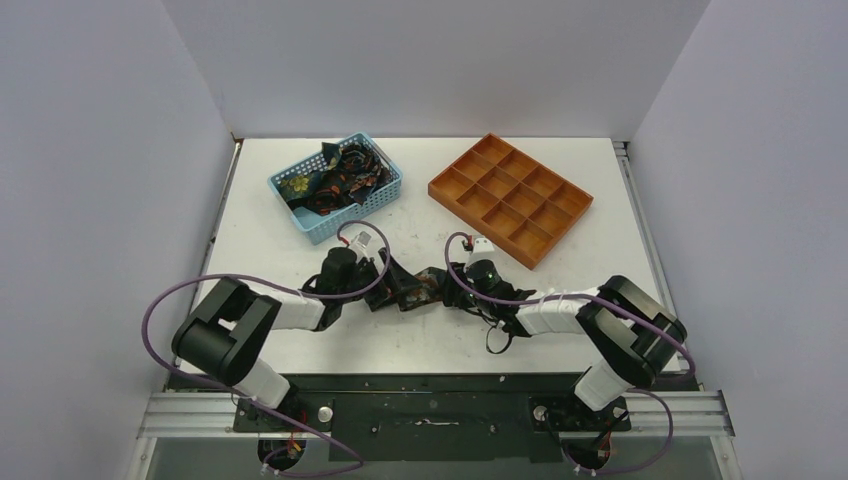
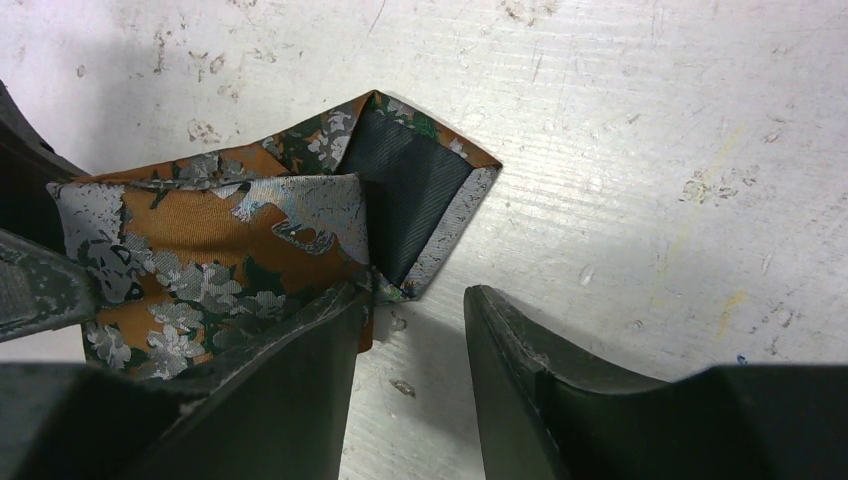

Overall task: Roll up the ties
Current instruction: Pick up the tie at the center of the board.

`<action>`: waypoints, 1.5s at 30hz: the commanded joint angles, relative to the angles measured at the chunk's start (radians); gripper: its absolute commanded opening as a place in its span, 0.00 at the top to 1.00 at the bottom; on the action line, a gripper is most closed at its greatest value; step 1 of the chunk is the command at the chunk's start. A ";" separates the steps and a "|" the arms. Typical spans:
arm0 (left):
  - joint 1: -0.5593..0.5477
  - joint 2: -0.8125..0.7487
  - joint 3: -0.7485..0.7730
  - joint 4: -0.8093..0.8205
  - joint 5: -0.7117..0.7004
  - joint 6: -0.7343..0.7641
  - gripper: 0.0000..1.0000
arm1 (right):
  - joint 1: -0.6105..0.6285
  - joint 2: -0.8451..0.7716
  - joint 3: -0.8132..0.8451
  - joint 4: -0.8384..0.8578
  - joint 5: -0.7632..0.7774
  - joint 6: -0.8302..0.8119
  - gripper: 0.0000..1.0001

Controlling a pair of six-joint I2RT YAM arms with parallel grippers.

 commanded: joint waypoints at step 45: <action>-0.027 -0.701 0.007 -0.351 0.048 0.122 1.00 | -0.349 -0.342 0.278 -0.571 0.144 0.041 0.26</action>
